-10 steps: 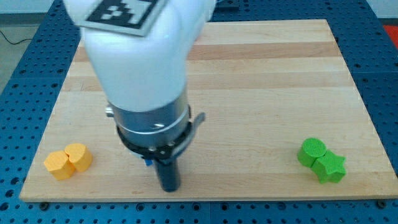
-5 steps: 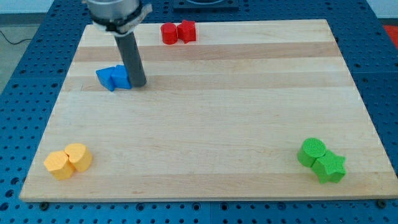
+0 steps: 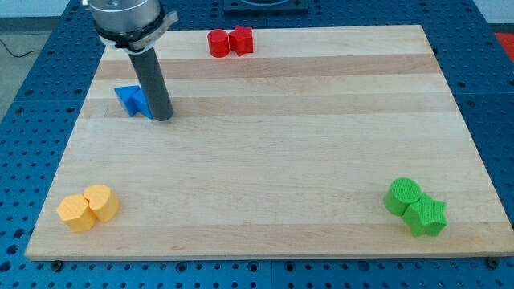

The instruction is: Move the blue blocks towards left center of the board

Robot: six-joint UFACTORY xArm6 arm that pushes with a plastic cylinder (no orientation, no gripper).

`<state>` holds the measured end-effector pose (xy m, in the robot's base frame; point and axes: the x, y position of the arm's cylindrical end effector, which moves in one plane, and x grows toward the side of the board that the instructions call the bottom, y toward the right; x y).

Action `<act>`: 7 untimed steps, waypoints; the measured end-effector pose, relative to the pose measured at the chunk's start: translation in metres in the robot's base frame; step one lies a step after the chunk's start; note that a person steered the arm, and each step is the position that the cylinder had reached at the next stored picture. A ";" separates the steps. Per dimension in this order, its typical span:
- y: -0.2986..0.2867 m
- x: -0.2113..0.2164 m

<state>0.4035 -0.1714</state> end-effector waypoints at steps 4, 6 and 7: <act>-0.036 -0.096; -0.033 -0.030; -0.033 0.009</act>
